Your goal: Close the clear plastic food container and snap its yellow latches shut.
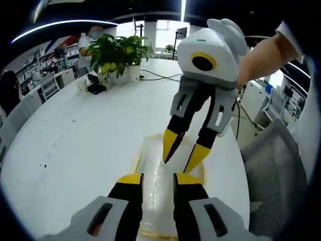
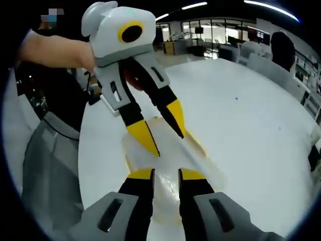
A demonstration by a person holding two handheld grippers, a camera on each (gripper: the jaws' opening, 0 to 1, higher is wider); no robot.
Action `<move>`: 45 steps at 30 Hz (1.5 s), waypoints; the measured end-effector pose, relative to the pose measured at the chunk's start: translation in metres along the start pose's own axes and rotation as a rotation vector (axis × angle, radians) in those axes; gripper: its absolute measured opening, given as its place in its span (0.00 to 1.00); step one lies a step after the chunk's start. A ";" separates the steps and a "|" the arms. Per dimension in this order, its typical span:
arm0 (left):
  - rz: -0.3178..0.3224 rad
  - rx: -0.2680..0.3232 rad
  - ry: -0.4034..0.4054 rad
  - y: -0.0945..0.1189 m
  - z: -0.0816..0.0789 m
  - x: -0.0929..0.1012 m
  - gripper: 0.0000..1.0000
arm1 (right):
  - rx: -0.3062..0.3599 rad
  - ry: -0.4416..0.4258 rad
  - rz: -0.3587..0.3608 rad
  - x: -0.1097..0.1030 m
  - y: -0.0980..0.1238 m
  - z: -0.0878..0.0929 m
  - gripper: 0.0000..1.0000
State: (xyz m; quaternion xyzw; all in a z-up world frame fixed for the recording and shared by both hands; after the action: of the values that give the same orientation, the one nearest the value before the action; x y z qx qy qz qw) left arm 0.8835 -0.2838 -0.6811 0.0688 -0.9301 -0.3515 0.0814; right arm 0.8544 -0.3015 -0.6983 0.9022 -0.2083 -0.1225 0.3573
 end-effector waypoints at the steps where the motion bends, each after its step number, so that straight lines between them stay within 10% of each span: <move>1: -0.001 0.000 -0.002 0.000 0.000 0.000 0.16 | -0.001 0.002 -0.001 0.000 0.000 0.000 0.16; 14: 0.008 -0.039 -0.021 -0.009 -0.001 -0.006 0.25 | -0.033 0.102 -0.061 -0.021 0.001 0.005 0.25; 25: 0.037 -0.132 -0.084 -0.017 0.005 -0.017 0.33 | -0.106 0.426 0.019 -0.032 -0.007 0.010 0.32; 45: 0.256 -0.283 -0.021 -0.027 0.012 -0.018 0.35 | -0.136 0.581 0.082 -0.035 -0.018 0.009 0.33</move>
State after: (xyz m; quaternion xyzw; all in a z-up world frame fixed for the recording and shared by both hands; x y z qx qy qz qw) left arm 0.9003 -0.2929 -0.7104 -0.0660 -0.8733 -0.4663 0.1249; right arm 0.8255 -0.2792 -0.7150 0.8643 -0.1250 0.1419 0.4660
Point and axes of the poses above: the point that each gripper's makers call its tool centre point, and the gripper's own axes: y roughly backward along the fingers, x roughly to its right, z roughly out of its underside, the point moved 1 cm from there along y, roughly backward along the fingers, and after that the axes turned 5 degrees about y, right-handed, at the moved point
